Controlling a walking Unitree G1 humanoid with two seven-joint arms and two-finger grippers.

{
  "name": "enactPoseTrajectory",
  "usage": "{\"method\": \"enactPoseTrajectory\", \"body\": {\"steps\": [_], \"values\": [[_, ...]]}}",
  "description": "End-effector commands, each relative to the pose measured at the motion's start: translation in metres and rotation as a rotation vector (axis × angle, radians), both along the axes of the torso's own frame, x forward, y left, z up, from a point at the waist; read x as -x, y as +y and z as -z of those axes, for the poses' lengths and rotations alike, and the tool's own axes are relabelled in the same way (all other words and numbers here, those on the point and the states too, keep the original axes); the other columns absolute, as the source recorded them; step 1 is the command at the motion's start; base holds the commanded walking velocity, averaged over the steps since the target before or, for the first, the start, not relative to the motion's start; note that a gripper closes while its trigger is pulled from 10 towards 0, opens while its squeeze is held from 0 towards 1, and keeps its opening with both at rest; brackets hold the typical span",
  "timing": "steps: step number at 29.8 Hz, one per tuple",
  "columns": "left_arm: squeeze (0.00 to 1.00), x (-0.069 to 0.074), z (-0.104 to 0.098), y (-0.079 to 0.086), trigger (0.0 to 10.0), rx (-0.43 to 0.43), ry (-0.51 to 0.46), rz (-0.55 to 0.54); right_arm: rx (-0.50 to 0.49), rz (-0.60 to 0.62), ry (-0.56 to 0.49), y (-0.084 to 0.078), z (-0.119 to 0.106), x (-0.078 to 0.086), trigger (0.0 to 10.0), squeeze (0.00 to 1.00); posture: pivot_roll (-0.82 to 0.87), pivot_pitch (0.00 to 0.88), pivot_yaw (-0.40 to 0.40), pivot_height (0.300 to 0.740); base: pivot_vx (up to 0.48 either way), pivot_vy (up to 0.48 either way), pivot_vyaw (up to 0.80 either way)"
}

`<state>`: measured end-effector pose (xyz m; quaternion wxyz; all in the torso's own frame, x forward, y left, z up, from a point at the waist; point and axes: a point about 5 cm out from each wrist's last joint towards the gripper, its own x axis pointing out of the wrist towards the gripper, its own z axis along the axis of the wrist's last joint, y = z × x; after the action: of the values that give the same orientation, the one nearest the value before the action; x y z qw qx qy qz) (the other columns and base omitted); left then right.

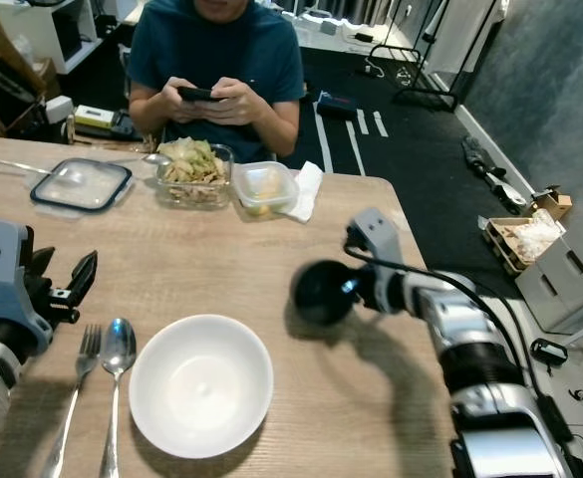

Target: Setting the table

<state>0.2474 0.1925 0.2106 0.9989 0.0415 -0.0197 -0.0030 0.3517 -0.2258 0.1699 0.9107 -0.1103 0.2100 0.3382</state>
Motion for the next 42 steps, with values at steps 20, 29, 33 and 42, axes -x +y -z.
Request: {"method": "enactPoseTrajectory", "body": {"steps": [20,29,33,42], "values": [[0.0,-0.006,0.007,-0.004,10.0,-0.006,0.026,0.032,0.078,-0.071,0.048,-0.01,0.006,0.031,10.0,1.0,0.2,0.024,-0.004,0.74,0.0,0.0,0.0],[0.0,-0.005,0.007,-0.005,10.0,-0.007,0.024,0.034,-0.005,-0.035,-0.02,0.001,-0.014,0.022,10.0,1.0,0.2,0.023,-0.005,0.74,0.0,0.0,0.0],[0.0,-0.005,0.007,-0.004,10.0,-0.007,0.024,0.032,-0.018,-0.025,-0.033,0.004,-0.016,0.019,10.0,1.0,0.21,0.022,-0.004,0.74,0.0,0.0,0.0],[0.0,-0.005,0.006,-0.004,10.0,-0.008,0.022,0.027,-0.042,0.001,-0.079,0.022,-0.018,0.008,10.0,1.0,0.22,0.022,-0.005,0.74,0.0,0.0,0.0]]}}
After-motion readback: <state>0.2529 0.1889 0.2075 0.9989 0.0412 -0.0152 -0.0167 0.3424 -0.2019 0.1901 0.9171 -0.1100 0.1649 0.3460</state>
